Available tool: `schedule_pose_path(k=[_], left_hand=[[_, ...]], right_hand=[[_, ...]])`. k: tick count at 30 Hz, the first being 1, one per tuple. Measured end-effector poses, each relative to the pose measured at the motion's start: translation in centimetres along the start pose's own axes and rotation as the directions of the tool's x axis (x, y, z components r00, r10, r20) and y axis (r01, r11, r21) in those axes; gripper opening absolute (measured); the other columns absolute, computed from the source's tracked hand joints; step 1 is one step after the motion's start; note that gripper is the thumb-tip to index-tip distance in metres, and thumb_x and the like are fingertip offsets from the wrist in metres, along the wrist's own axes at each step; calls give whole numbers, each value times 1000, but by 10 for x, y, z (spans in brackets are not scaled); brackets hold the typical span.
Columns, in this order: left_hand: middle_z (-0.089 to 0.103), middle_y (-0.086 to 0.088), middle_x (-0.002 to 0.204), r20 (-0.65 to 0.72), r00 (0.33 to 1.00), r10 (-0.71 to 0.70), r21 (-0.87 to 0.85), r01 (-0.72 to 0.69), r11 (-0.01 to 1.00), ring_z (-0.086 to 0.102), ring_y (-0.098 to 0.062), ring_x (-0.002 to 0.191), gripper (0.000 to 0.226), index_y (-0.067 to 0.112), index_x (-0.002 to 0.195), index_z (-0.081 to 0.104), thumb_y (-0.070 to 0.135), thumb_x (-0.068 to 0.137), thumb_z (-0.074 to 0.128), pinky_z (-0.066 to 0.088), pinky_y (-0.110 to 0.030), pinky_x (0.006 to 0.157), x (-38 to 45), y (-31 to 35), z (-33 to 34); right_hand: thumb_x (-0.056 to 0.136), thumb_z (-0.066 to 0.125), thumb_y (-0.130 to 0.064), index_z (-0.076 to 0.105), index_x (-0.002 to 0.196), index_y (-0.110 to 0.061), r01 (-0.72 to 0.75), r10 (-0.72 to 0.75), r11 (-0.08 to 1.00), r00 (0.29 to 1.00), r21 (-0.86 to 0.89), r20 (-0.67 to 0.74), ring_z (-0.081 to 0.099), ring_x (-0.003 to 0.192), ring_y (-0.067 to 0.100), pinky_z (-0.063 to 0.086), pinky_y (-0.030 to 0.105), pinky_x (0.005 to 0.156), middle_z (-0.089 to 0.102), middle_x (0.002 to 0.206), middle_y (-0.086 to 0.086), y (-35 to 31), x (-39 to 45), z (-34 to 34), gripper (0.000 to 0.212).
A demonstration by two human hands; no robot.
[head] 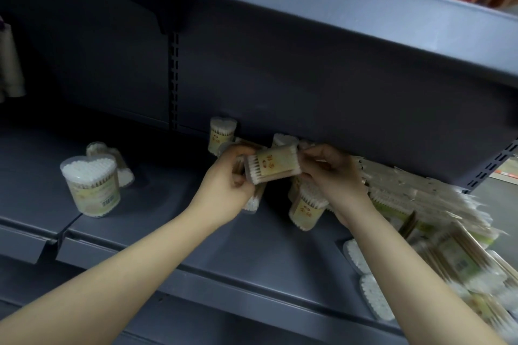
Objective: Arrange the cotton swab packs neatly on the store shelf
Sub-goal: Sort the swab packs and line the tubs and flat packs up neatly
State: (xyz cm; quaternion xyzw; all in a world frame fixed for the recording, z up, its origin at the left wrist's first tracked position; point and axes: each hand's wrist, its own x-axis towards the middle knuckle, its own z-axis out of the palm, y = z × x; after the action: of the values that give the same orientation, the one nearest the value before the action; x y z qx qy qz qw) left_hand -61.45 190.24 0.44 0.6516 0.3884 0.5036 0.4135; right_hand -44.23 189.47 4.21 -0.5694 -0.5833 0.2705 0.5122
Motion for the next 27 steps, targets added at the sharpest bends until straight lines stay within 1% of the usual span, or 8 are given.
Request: schedule_pose_path(k=[3, 7, 11, 14, 16, 22, 24, 27], left_hand=[[56, 18, 95, -37, 999, -3, -65, 1, 998, 61, 0, 81, 42, 32, 97, 50, -7, 84, 55, 46, -7, 64, 3, -2, -1], [56, 14, 101, -44, 999, 16, -24, -17, 1000, 61, -5, 91, 39, 32, 98, 49, -4, 86, 56, 48, -7, 72, 4, -6, -3], [54, 3, 118, -40, 999, -3, -18, 2, 1000, 59, -9, 102, 50, 22, 130, 42, -2, 88, 55, 48, -9, 83, 5, -10, -4], [60, 13, 103, -25, 999, -26, -99, 23, 995, 61, 3, 90, 43, 32, 112, 49, -4, 88, 54, 46, -6, 78, 6, -8, -4], [64, 14, 97, -18, 999, -48, -148, 44, 988, 62, 3, 90, 38, 32, 101, 57, -4, 89, 53, 47, -9, 80, 7, -7, -5], [68, 1, 103, -38, 991, -126, -235, 113, 965, 64, -10, 96, 27, 29, 104, 64, 7, 94, 50, 52, -23, 83, 16, -2, -4], [68, 1, 102, -49, 987, -155, -255, 137, 957, 64, -11, 97, 23, 27, 108, 62, 12, 95, 50, 54, -20, 80, 19, 1, -4], [66, 8, 93, -71, 987, -147, -213, 129, 968, 63, -10, 93, 17, 31, 95, 62, 17, 93, 53, 53, -18, 75, 24, 6, -4]], right_hand=[[87, 59, -7, 63, 73, -16, -12, 12, 1000, 1000, 28, 18, 64, 84, 17, 52, 45, 90, 67, 79, 2, 3, 0, 1, 18], [88, 57, -4, 60, 73, -12, -71, 61, 990, 995, 119, 81, 61, 81, 17, 50, 38, 85, 65, 79, 8, 5, -1, 3, 17], [85, 58, 1, 59, 75, -15, -90, 68, 983, 988, 162, 136, 60, 78, 13, 49, 33, 83, 64, 78, 1, 4, 0, 1, 19], [82, 61, 2, 59, 76, -16, -73, 52, 987, 988, 146, 147, 59, 75, 8, 48, 26, 76, 64, 77, -2, 3, 0, -2, 20], [80, 63, 4, 58, 78, -17, -66, 44, 990, 985, 128, 166, 58, 72, 4, 45, 19, 70, 63, 78, -3, 2, -1, -4, 22], [73, 67, 5, 51, 82, -20, 25, -4, 997, 964, -76, 265, 57, 81, 5, 44, 9, 70, 58, 83, -6, 8, -7, -2, 31], [71, 69, 4, 48, 82, -20, 50, -22, 993, 969, -108, 246, 55, 80, 2, 45, 8, 71, 56, 83, -8, 9, -7, -1, 33], [70, 72, 1, 44, 81, -22, 60, -21, 987, 969, -149, 245, 54, 79, 0, 47, 14, 75, 54, 83, -9, 9, -7, -2, 38]])
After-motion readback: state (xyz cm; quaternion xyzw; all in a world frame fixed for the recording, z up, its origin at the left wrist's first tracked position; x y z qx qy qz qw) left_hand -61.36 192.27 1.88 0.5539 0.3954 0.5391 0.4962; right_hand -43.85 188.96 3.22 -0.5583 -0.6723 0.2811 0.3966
